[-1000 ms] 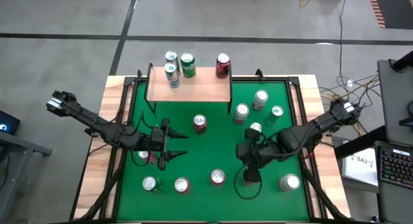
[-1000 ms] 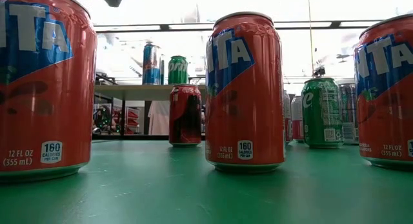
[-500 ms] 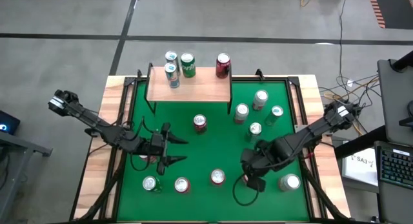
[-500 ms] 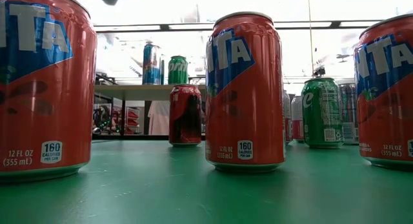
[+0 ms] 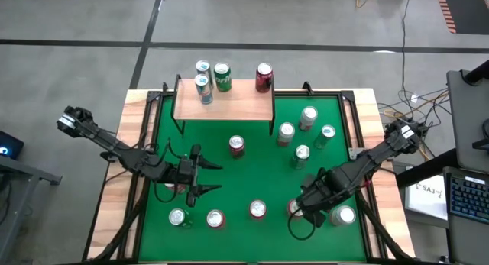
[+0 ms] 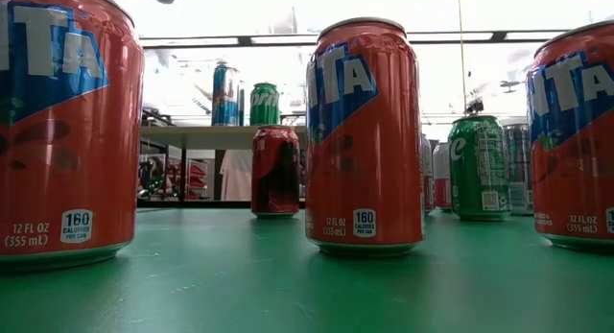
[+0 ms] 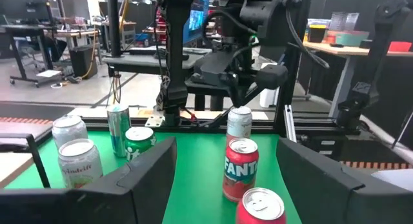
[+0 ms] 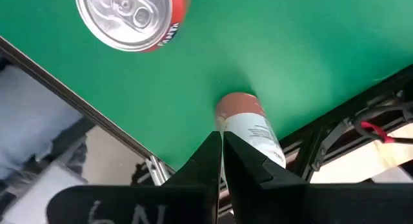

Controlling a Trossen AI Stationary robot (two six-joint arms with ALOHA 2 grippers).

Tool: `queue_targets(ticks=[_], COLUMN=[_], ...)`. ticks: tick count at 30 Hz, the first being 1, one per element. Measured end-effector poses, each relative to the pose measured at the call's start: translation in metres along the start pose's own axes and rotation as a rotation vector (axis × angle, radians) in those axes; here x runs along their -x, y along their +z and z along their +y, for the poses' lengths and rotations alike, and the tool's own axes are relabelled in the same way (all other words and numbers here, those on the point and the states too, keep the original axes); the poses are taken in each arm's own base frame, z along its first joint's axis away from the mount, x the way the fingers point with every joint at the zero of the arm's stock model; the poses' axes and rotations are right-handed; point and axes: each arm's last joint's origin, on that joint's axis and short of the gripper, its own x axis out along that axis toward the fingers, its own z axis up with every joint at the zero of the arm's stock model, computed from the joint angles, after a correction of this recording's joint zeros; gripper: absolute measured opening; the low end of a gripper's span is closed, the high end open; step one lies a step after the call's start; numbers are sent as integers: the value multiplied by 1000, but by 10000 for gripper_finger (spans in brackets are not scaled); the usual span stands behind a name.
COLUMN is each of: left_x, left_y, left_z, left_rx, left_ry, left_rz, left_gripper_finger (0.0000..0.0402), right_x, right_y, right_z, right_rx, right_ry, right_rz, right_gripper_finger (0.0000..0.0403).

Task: Place canned beverage on shelf
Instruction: Put the white and red can on the shelf

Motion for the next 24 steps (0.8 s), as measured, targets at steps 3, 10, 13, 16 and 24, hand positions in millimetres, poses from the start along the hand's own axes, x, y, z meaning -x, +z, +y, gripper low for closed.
queue_targets(ticks=[3, 10, 13, 16, 24], left_x=[0, -2, -3, -3, -1], left_y=[3, 13, 17, 20, 20], left_z=[0, -2, -2, 0, 1], left_rx=[-30, -89, -109, -143, -141], left_ry=[0, 1, 24, 97, 156], left_rz=[-4, 0, 37, 94, 186], left_gripper_finger=[252, 252, 252, 252, 252], right_x=[2, 11, 15, 16, 9], right_y=[-10, -26, -30, -32, -44], right_z=[-5, -16, -19, -21, -24], right_rx=[-27, -91, -108, -124, -139], right_ry=[-1, 23, 33, 41, 30], right_rz=[-37, -136, -151, -156, -154], right_gripper_finger=[9, 9, 9, 9, 9])
